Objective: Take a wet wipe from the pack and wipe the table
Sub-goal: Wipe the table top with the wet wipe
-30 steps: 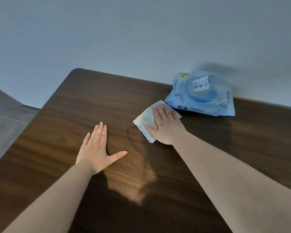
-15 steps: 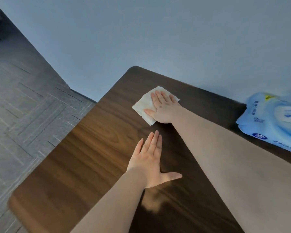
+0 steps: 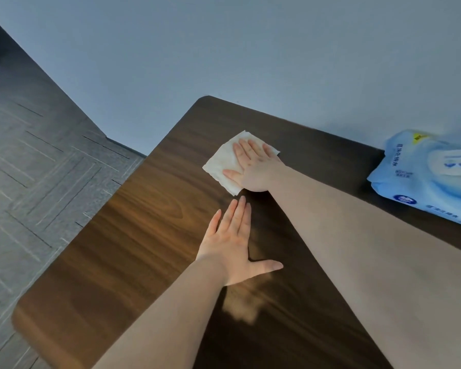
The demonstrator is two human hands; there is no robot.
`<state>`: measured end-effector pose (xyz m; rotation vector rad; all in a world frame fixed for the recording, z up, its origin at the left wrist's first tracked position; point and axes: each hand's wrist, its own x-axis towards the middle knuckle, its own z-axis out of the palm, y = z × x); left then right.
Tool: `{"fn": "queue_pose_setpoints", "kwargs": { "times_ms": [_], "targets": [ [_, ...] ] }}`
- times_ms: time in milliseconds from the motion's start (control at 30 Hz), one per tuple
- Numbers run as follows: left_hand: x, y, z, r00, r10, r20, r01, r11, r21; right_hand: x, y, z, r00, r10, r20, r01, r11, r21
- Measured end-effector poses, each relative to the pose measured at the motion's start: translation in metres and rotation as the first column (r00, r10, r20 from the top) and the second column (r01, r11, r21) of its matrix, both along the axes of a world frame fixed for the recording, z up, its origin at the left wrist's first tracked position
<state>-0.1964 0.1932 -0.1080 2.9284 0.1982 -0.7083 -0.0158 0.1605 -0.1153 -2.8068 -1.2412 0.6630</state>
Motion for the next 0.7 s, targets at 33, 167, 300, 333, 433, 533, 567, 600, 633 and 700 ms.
{"fn": "queue_pose_setpoints", "kwargs": {
  "times_ms": [33,167,300,333,433,533,567,600,633,700],
  "targets": [
    [0.0,0.0,0.0,1.0,0.001,-0.006,-0.001,1.0,0.0,-0.002,-0.01,0.0,1.0,-0.017,-0.013,0.017,1.0,-0.001],
    [0.0,0.0,0.002,0.999,-0.004,-0.035,0.004,1.0,0.013,-0.013,-0.056,0.004,0.994,-0.102,-0.043,0.102,0.995,-0.004],
    [0.0,-0.003,0.005,0.999,-0.023,-0.046,0.025,0.999,0.037,-0.029,-0.11,0.009,0.98,-0.196,-0.037,0.195,0.981,-0.022],
    [-0.001,-0.004,0.006,0.999,-0.027,-0.045,0.03,0.999,0.046,-0.034,-0.126,0.009,0.974,-0.223,-0.034,0.223,0.975,-0.028],
    [-0.003,-0.007,0.009,0.999,-0.029,-0.027,0.031,0.997,0.077,-0.049,-0.178,0.005,0.944,-0.329,-0.033,0.327,0.944,-0.047],
    [-0.002,-0.02,0.013,0.999,-0.004,0.045,0.001,0.998,0.07,-0.064,-0.238,0.005,0.902,-0.431,-0.005,0.43,0.901,-0.055],
    [0.001,-0.03,0.014,0.997,-0.027,0.077,0.022,0.998,0.063,-0.068,-0.259,0.006,0.888,-0.46,0.01,0.46,0.886,-0.054],
    [0.004,-0.044,0.014,0.992,-0.072,0.105,0.066,0.996,0.058,-0.073,-0.28,0.007,0.872,-0.489,0.023,0.489,0.871,-0.052],
    [0.009,-0.06,0.014,0.984,-0.125,0.127,0.12,0.992,0.044,-0.078,-0.302,0.008,0.854,-0.519,0.034,0.52,0.852,-0.05],
    [0.02,-0.099,0.014,0.969,-0.206,0.14,0.208,0.978,0.001,-0.087,-0.345,0.008,0.809,-0.586,0.047,0.587,0.807,-0.054]
  ]
}}
